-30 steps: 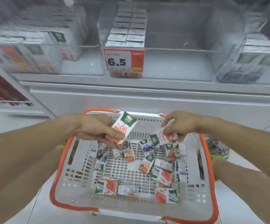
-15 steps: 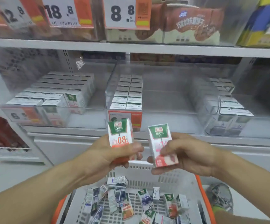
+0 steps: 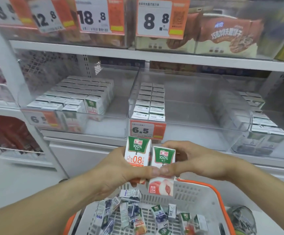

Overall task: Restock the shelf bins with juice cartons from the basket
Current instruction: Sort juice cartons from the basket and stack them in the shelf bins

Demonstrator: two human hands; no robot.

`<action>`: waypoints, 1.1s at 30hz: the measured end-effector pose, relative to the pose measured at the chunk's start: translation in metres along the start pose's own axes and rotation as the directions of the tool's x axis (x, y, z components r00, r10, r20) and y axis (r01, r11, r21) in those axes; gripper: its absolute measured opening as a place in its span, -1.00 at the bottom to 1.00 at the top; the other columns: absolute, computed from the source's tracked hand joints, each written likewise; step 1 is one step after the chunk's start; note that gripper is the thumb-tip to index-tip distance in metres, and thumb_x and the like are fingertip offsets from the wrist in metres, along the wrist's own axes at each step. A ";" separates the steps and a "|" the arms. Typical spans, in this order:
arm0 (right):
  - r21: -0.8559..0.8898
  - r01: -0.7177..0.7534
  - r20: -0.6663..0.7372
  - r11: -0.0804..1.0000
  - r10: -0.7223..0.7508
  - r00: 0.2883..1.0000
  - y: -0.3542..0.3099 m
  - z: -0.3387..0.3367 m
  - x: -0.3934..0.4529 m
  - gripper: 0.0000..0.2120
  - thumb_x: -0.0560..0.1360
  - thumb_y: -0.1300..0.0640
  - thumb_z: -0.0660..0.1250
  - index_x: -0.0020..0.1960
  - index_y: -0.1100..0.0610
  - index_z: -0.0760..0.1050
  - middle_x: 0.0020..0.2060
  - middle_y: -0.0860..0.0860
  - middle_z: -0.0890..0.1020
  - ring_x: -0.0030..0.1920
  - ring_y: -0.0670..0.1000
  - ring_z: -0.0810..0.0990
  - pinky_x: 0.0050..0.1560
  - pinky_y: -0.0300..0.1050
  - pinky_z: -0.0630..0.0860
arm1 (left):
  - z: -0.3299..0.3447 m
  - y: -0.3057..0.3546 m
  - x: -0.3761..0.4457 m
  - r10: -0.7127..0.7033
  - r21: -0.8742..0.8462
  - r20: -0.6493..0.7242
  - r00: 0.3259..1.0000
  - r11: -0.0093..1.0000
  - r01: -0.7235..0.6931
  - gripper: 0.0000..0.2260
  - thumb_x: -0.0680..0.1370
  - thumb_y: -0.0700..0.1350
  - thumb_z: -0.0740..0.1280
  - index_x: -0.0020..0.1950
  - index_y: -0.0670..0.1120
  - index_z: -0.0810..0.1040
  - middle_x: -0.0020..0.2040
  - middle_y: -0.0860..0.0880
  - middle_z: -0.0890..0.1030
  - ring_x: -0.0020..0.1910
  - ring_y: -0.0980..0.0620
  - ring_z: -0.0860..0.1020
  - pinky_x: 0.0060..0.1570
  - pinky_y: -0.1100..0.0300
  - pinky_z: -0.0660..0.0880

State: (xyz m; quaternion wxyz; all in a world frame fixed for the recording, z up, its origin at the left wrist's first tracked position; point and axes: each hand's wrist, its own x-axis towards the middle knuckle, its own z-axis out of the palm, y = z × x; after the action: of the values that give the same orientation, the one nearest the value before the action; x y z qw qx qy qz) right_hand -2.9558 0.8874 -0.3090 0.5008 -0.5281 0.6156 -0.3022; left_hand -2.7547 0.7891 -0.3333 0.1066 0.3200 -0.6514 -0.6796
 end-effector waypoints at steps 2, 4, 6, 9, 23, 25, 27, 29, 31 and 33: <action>0.014 0.019 -0.020 1.000 -0.019 1.000 -0.005 0.004 0.008 -0.65 0.46 0.17 0.50 0.20 0.17 0.52 0.11 0.14 0.67 -0.03 0.06 0.66 -0.11 0.01 0.56 | -0.007 -0.003 -0.006 -0.004 -0.020 -0.039 0.999 1.000 0.003 -0.68 0.30 -0.21 0.63 0.00 -0.12 0.67 -0.17 -0.10 0.71 -0.29 0.01 0.57 -0.34 0.17 0.44; -0.014 0.045 -0.073 0.999 -0.046 0.996 -0.012 0.011 0.016 -0.70 0.45 0.22 0.51 0.13 0.22 0.53 0.04 0.17 0.68 -0.09 0.10 0.69 -0.12 0.05 0.62 | -0.015 -0.002 -0.015 -0.002 -0.041 -0.080 0.997 0.999 -0.001 -0.69 0.30 -0.20 0.61 -0.01 -0.12 0.65 -0.20 -0.08 0.70 -0.32 0.04 0.57 -0.37 0.20 0.45; -0.045 0.077 -0.110 0.996 -0.081 0.991 -0.027 0.015 0.023 -0.70 0.40 0.27 0.54 0.08 0.24 0.55 -0.01 0.15 0.69 -0.12 0.10 0.72 -0.11 -0.03 0.65 | -0.028 0.001 -0.023 0.032 -0.001 -0.148 0.988 0.999 -0.033 -0.67 0.30 -0.11 0.60 -0.01 -0.11 0.62 -0.25 -0.05 0.70 -0.36 0.09 0.58 -0.38 0.21 0.47; -0.153 0.165 -0.202 0.974 -0.194 0.960 -0.057 0.020 0.034 -0.67 0.31 0.30 0.59 0.02 0.21 0.57 -0.11 0.11 0.71 -0.19 0.04 0.71 -0.14 -0.11 0.64 | -0.058 0.003 -0.038 0.143 0.141 -0.308 0.941 0.985 -0.104 -0.66 0.33 0.07 0.53 -0.02 -0.09 0.59 -0.29 -0.06 0.69 -0.39 0.09 0.61 -0.35 0.24 0.57; -0.623 -0.012 -0.499 0.782 -0.386 0.775 -0.148 0.053 0.222 -0.65 0.43 -0.11 0.50 0.11 0.06 0.59 0.03 0.01 0.66 0.01 0.03 0.63 0.07 0.02 0.58 | -0.153 -0.038 -0.043 0.181 0.017 -0.457 0.871 0.981 -0.195 -0.57 0.37 0.23 0.50 -0.06 -0.12 0.62 -0.22 -0.11 0.70 -0.26 -0.04 0.64 -0.35 0.11 0.45; -0.615 -0.062 -0.493 0.786 -0.322 0.809 -0.154 0.048 0.238 -0.55 0.44 -0.07 0.51 0.21 0.14 0.53 0.08 0.07 0.66 0.02 0.11 0.66 0.08 0.07 0.60 | -0.161 -0.042 -0.041 0.173 0.000 -0.474 0.863 0.980 -0.197 -0.59 0.36 0.21 0.47 -0.07 -0.12 0.62 -0.24 -0.10 0.69 -0.27 -0.04 0.63 -0.35 0.12 0.45; -0.590 -0.111 -0.501 0.800 -0.255 0.827 -0.160 0.044 0.245 -0.55 0.42 0.01 0.53 0.19 0.19 0.51 0.05 0.14 0.67 -0.01 0.16 0.69 0.03 0.13 0.64 | -0.167 -0.044 -0.041 0.172 -0.018 -0.490 0.854 0.978 -0.207 -0.61 0.37 0.19 0.49 -0.06 -0.11 0.62 -0.25 -0.10 0.69 -0.27 -0.04 0.62 -0.36 0.13 0.46; -0.525 -0.141 -0.492 0.839 -0.165 0.855 -0.166 0.039 0.245 -0.59 0.38 0.12 0.57 0.13 0.21 0.50 -0.04 0.18 0.69 -0.07 0.17 0.72 -0.04 0.15 0.67 | -0.172 -0.046 -0.042 0.172 -0.030 -0.502 0.848 0.976 -0.216 -0.64 0.39 0.16 0.49 -0.05 -0.10 0.61 -0.26 -0.09 0.68 -0.29 -0.02 0.62 -0.36 0.13 0.46; -0.428 -0.146 -0.470 0.892 -0.081 0.879 -0.171 0.037 0.240 -0.60 0.38 0.23 0.58 0.12 0.24 0.48 -0.12 0.21 0.70 -0.17 0.16 0.74 -0.10 0.14 0.69 | -0.174 -0.048 -0.041 0.173 -0.029 -0.514 0.840 0.976 -0.218 -0.67 0.41 0.13 0.45 -0.03 -0.10 0.61 -0.26 -0.09 0.68 -0.30 0.00 0.62 -0.38 0.16 0.46; -0.390 -0.159 -0.462 0.907 -0.043 0.886 -0.172 0.037 0.235 -0.60 0.37 0.26 0.58 0.11 0.24 0.47 -0.16 0.20 0.72 -0.23 0.13 0.74 -0.12 0.12 0.69 | -0.175 -0.049 -0.042 0.171 -0.026 -0.528 0.832 0.976 -0.217 -0.72 0.45 0.07 0.46 0.00 -0.10 0.60 -0.23 -0.08 0.70 -0.31 0.02 0.64 -0.39 0.19 0.47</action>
State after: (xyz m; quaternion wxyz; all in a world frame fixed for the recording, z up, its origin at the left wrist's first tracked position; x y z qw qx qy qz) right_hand -2.8469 0.6248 -0.2355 0.2253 -0.5169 0.7823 -0.2649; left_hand -2.6085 0.6756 -0.3583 0.3614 0.4202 -0.5975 -0.5794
